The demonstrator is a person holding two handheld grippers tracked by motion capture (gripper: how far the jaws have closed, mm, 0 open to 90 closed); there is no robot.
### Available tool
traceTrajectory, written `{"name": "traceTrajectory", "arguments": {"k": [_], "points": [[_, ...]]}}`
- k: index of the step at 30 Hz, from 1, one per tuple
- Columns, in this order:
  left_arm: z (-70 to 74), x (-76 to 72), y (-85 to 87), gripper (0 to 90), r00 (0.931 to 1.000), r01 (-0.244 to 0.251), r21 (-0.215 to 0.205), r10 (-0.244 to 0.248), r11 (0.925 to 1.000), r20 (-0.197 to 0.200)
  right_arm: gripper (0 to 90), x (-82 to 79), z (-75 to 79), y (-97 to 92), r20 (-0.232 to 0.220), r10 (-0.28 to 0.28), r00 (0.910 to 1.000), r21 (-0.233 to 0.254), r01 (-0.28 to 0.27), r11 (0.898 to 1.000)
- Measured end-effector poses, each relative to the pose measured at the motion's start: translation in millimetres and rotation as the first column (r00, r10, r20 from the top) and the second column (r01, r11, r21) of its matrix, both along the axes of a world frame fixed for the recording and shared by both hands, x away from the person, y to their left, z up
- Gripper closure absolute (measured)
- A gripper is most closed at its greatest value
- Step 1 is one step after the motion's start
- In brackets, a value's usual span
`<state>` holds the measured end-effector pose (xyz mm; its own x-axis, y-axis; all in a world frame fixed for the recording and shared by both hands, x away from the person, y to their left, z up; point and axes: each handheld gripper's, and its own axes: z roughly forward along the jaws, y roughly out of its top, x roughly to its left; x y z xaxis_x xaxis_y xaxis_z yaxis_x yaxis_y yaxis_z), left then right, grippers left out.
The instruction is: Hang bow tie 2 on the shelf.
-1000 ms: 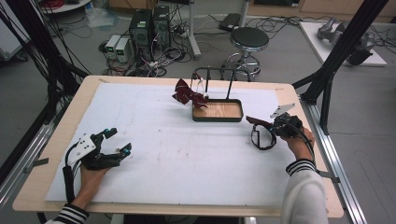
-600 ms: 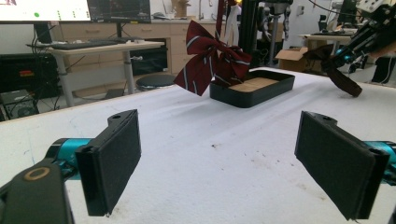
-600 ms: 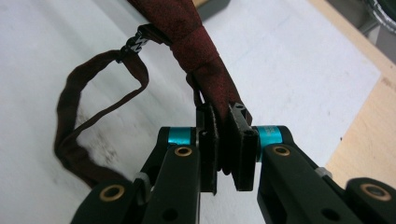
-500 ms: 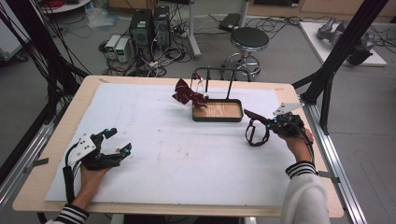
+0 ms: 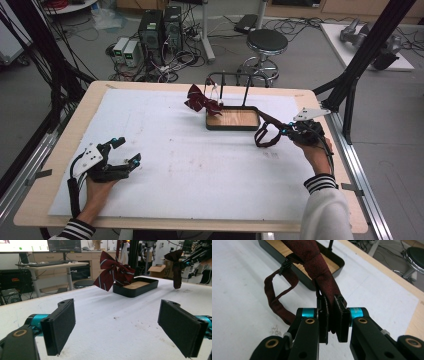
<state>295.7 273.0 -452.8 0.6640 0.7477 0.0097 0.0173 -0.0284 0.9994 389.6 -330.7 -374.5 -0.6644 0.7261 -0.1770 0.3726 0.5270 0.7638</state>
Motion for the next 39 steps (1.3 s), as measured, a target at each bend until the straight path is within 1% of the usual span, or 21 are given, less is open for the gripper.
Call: {"name": "traceTrajectory", "arguments": {"k": [1,8,12,14,16,18,20,21,23,25,30,32,34,39], "points": [[0.0,0.0,-0.1,15.0,1.0,-0.001,0.0,0.001,1.0,0.001,83.5,-0.3,0.5,1.0,0.004,0.002,1.0,0.01,-0.002,1.0],[-0.1,0.1,0.0,15.0,1.0,-0.001,-0.001,0.001,1.0,0.0,83.5,-2.4,4.0,6.8,0.025,0.001,0.9997,0.043,-0.002,0.999],[0.0,0.1,0.0,15.0,1.0,-0.001,0.0,0.001,1.0,0.0,83.5,-3.4,6.8,9.7,0.04,0.003,0.9992,0.08,-0.006,0.997],[0.0,0.1,0.1,15.0,1.0,-0.001,-0.001,0.001,1.0,-0.001,83.5,-4.1,8.1,11.5,0.037,-0.003,0.9993,0.106,-0.001,0.994],[-0.1,0.1,0.1,15.0,1.0,-0.001,-0.001,0.001,1.0,0.0,83.5,-4.3,9.7,13.5,0.054,0.0,0.9986,0.121,-0.006,0.993],[0.0,0.0,0.0,15.0,1.0,-0.001,0.0,0.001,1.0,0.0,83.5,-4.3,11.4,15.8,0.059,-0.002,0.9983,0.144,-0.006,0.99],[0.0,0.0,0.0,15.0,1.0,0.0,-0.001,0.0,1.0,0.0,83.5,-4.0,13.3,18.9,0.068,-0.004,0.9977,0.145,-0.006,0.989],[0.0,0.1,0.1,15.0,1.0,-0.001,-0.001,0.001,1.0,0.0,83.5,-3.9,14.3,20.4,0.066,-0.007,0.9978,0.159,-0.004,0.987],[0.0,0.0,0.0,15.0,1.0,-0.001,-0.001,0.001,1.0,0.0,83.5,-3.9,16.7,23.5,0.072,-0.006,0.9974,0.16,-0.005,0.987],[0.0,0.0,0.0,15.0,1.0,-0.001,-0.001,0.001,1.0,0.0,83.6,-3.6,18.8,26.7,0.084,-0.003,0.9965,0.172,-0.012,0.985],[-0.1,0.0,0.1,15.0,1.0,0.0,-0.001,0.0,1.0,0.0,83.6,-1.4,26.0,36.4,0.092,-0.007,0.9958,0.19,-0.01,0.982],[0.0,0.0,0.3,15.0,1.0,0.001,-0.001,-0.001,1.0,-0.001,83.6,-0.8,29.0,40.6,0.096,-0.01,0.9954,0.206,-0.01,0.979],[-0.1,0.1,0.4,15.0,1.0,0.001,-0.002,-0.001,1.0,-0.002,83.6,0.4,32.1,45.5,0.088,-0.018,0.996,0.219,-0.001,0.976],[-0.1,0.0,0.4,15.0,1.0,0.002,-0.002,-0.002,1.0,-0.001,83.6,2.1,38.3,57.1,0.111,-0.026,0.9935,0.242,-0.002,0.97]]}}
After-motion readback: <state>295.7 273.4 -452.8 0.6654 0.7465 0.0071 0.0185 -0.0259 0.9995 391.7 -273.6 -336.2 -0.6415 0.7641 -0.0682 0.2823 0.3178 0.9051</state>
